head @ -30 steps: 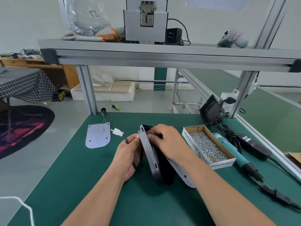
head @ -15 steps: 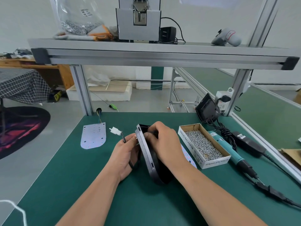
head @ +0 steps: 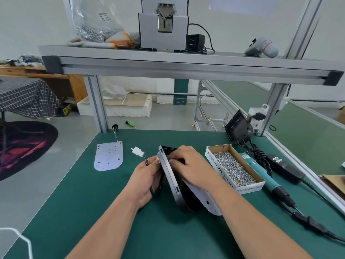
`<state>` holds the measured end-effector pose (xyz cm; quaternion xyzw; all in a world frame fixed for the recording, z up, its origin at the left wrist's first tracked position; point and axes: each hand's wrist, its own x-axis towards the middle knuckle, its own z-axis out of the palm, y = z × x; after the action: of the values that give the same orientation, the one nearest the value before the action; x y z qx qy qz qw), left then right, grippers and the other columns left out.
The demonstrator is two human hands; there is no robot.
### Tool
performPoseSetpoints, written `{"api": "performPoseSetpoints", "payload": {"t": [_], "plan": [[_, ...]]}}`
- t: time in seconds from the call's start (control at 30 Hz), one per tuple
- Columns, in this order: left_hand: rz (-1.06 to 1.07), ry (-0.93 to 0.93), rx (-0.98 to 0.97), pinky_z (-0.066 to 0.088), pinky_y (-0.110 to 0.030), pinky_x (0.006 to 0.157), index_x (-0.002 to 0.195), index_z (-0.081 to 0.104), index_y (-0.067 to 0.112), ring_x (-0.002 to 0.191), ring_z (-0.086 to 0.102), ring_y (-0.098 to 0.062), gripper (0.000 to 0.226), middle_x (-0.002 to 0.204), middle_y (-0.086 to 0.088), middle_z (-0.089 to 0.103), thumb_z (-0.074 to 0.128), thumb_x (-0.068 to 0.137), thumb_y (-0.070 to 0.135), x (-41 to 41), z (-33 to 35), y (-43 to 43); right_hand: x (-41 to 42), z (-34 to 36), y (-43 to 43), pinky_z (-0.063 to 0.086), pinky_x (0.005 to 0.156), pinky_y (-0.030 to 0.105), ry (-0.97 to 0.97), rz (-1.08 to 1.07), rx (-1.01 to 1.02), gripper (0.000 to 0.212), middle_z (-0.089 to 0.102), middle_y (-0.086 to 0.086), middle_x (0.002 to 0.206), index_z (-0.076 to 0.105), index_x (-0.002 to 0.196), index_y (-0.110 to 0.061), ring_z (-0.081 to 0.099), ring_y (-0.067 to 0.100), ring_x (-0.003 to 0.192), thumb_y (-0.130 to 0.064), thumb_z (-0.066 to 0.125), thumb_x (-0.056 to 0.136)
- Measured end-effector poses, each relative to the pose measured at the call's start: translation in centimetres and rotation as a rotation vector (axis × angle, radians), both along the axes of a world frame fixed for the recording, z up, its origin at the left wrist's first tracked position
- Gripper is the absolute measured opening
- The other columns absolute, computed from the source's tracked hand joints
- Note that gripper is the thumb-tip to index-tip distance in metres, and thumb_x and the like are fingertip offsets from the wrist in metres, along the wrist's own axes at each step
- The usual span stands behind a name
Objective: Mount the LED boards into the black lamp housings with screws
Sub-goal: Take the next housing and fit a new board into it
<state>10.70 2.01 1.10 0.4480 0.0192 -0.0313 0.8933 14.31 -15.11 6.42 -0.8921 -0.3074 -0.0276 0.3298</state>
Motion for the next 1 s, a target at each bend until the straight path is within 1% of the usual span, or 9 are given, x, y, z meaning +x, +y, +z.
{"api": "performPoseSetpoints", "payload": {"t": [0.13,0.23,0.33,0.4,0.57,0.7,0.8,0.9,1.0], "plan": [[-0.023,-0.021,0.061,0.063,-0.037,0.08,0.123,0.073,-0.003,0.099,0.077,-0.031,0.03,0.121,-0.028,0.074,0.062,0.104,0.018,0.1,0.0,-0.1,0.7,0.2,-2.2,0.04,0.097,0.018,0.009,-0.175,0.288,0.018,0.068,-0.02,0.11,0.076,0.111,-0.032,0.055,-0.007,0.108,-0.02,0.069,0.099],[-0.013,0.004,0.09,0.064,-0.04,0.082,0.117,0.078,0.003,0.097,0.077,-0.032,0.023,0.12,-0.028,0.075,0.059,0.106,0.01,0.2,-0.1,0.0,1.4,0.4,-4.7,0.043,0.108,0.03,0.151,-0.256,0.121,0.039,0.062,-0.007,0.134,0.062,0.141,-0.022,0.057,0.008,0.124,-0.032,0.065,0.104],[0.009,0.049,0.105,0.066,-0.042,0.076,0.112,0.08,0.007,0.092,0.078,-0.033,0.025,0.115,-0.025,0.077,0.056,0.105,0.005,0.2,-0.1,0.1,1.3,0.1,-6.1,0.047,0.094,0.029,0.305,-0.225,-0.057,0.06,0.065,-0.012,0.13,0.044,0.157,-0.024,0.062,0.008,0.117,-0.05,0.058,0.105],[0.022,0.07,0.115,0.066,-0.047,0.081,0.117,0.078,0.006,0.099,0.076,-0.038,0.026,0.119,-0.025,0.076,0.056,0.104,0.003,0.1,0.0,0.1,0.9,-0.3,-6.6,0.049,0.088,0.027,0.387,-0.207,-0.003,0.059,0.068,-0.014,0.119,0.047,0.155,-0.029,0.065,0.003,0.108,-0.054,0.06,0.103],[0.07,0.122,0.123,0.063,-0.051,0.087,0.106,0.082,0.011,0.094,0.076,-0.036,0.021,0.115,-0.023,0.078,0.063,0.098,0.004,-0.4,0.7,-1.0,0.7,-1.3,-7.6,0.057,0.103,0.048,0.607,-0.167,0.406,0.034,0.078,0.001,0.114,0.07,0.123,-0.034,0.076,0.018,0.104,-0.042,0.08,0.092],[0.058,0.141,0.148,0.052,-0.064,0.103,0.115,0.078,0.005,0.1,0.073,-0.039,0.022,0.117,-0.024,0.077,0.067,0.096,0.007,-0.7,1.0,-2.2,0.3,-1.4,-8.2,0.049,0.114,0.043,0.618,-0.139,0.514,0.059,0.073,-0.008,0.13,0.068,0.133,-0.029,0.067,0.011,0.123,-0.047,0.08,0.078],[0.012,0.12,0.175,0.054,-0.062,0.101,0.111,0.08,0.007,0.096,0.074,-0.036,0.033,0.117,-0.024,0.077,0.083,0.078,0.012,-0.9,1.1,-2.5,-0.1,-1.4,-8.2,0.045,0.117,0.039,0.582,-0.118,0.543,0.059,0.068,-0.012,0.138,0.066,0.136,-0.031,0.061,0.007,0.132,-0.04,0.08,0.08],[-0.004,0.13,0.16,0.06,-0.054,0.094,0.122,0.073,0.001,0.1,0.076,-0.038,0.038,0.12,-0.025,0.076,0.075,0.086,0.013,-0.8,0.7,-2.3,-0.2,-1.8,-8.3,0.053,0.108,0.042,0.688,0.006,0.64,0.059,0.074,0.005,0.131,0.063,0.142,-0.022,0.07,0.023,0.121,-0.021,0.077,0.085],[-0.027,0.112,0.243,0.058,-0.058,0.101,0.131,0.066,0.0,0.114,0.072,-0.046,0.03,0.122,-0.023,0.076,0.058,0.102,0.007,-0.6,0.3,-2.1,-0.3,-2.0,-8.5,0.057,0.099,0.045,0.735,0.139,0.663,0.047,0.072,0.018,0.132,0.066,0.14,-0.017,0.071,0.033,0.117,-0.011,0.071,0.093]]}}
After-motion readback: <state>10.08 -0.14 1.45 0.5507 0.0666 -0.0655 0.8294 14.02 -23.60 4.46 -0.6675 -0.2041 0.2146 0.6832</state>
